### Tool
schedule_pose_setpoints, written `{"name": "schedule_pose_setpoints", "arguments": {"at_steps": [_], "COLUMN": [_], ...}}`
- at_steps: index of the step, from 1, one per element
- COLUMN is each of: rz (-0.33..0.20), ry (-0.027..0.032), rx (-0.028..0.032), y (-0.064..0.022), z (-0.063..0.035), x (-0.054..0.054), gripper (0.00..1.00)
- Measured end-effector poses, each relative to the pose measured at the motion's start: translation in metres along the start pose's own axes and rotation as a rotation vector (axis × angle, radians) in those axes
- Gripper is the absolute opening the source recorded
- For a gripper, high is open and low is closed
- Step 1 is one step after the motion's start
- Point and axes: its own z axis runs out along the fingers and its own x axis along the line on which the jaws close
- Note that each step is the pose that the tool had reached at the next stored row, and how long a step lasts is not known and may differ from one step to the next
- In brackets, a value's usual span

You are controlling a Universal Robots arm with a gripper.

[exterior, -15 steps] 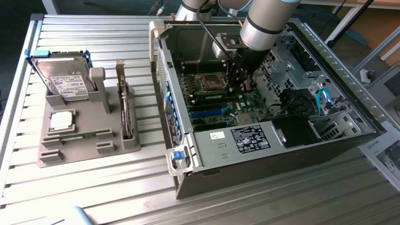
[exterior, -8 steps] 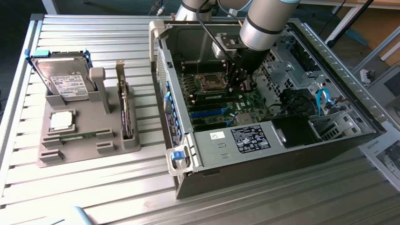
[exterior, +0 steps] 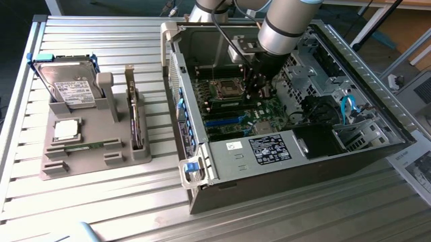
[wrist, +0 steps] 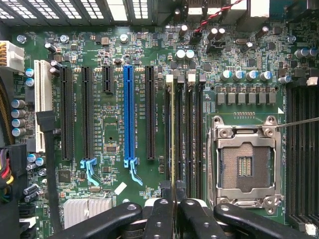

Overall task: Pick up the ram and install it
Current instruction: 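Insert the ram into the slot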

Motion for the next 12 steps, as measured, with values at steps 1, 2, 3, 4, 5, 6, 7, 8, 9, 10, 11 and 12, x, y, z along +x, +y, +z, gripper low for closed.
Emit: {"name": "schedule_pose_setpoints", "arguments": {"at_steps": [1,2,3,4,5,6,7,8,9,10,11,12], "rz": [0.0,0.0,0.0,0.0,0.0,0.0,0.0,0.0,0.0,0.0,0.0,0.0], "ry": [0.0,0.0,0.0,0.0001,-0.0001,-0.0001,-0.0001,-0.0001,0.0,0.0,-0.0001,-0.0001], "rx": [0.0,0.0,0.0,-0.0001,0.0,0.0,0.0,0.0,0.0,0.0,0.0,0.0], "y": [0.0,0.0,0.0,0.0,0.0,0.0,0.0,0.0,0.0,0.0,0.0,0.0], "z": [0.0004,0.0009,0.0014,0.0016,0.0017,0.0017,0.0017,0.0017,0.0017,0.0017,0.0017,0.0017], "x": [0.0,0.0,0.0,0.0,0.0,0.0,0.0,0.0,0.0,0.0,0.0,0.0], "gripper": [0.12,0.12,0.12,0.12,0.12,0.12,0.12,0.12,0.12,0.12,0.12,0.12]}}
